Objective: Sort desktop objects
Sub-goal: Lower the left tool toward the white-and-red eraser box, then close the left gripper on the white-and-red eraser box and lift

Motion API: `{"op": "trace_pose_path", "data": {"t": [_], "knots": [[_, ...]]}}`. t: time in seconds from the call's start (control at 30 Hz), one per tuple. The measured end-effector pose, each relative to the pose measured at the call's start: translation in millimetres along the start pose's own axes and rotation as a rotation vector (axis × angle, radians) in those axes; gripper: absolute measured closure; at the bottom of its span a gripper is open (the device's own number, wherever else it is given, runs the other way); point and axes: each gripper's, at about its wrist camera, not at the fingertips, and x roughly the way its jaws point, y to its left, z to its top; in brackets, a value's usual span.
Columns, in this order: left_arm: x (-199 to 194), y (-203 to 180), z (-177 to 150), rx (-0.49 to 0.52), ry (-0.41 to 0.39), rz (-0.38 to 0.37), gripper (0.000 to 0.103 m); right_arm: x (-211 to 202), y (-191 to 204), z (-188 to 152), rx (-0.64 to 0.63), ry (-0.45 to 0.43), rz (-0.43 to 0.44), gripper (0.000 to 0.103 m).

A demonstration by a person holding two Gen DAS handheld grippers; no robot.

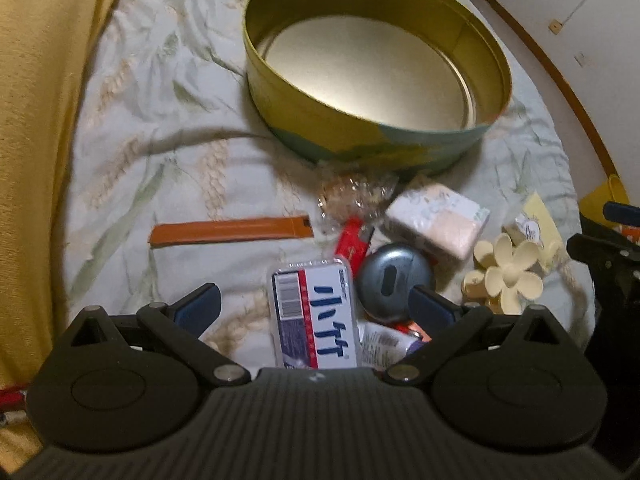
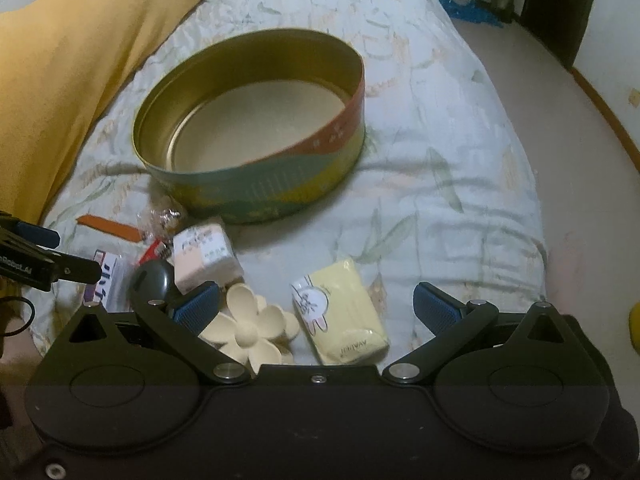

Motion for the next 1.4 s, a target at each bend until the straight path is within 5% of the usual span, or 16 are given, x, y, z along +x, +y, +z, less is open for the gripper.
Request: {"op": "trace_pose_path", "data": {"t": [0.37,0.93,1.13,1.4], "knots": [[23,3,-5,-0.039,0.122,0.006,0.013,8,-4,-11,-0.006,0.035,0.010,0.000],[45,3,-4,-0.050,0.149,0.059,0.017,35,2,-6,-0.055,0.101,0.027,0.000],[55,12,-4,-0.112,0.174,0.043,0.040,43,0,-2,-0.072,0.119,0.014,0.000],[40,25,-6,-0.153,0.147,-0.001,0.043,44,-1,-2,-0.076,0.113,0.017,0.000]]}}
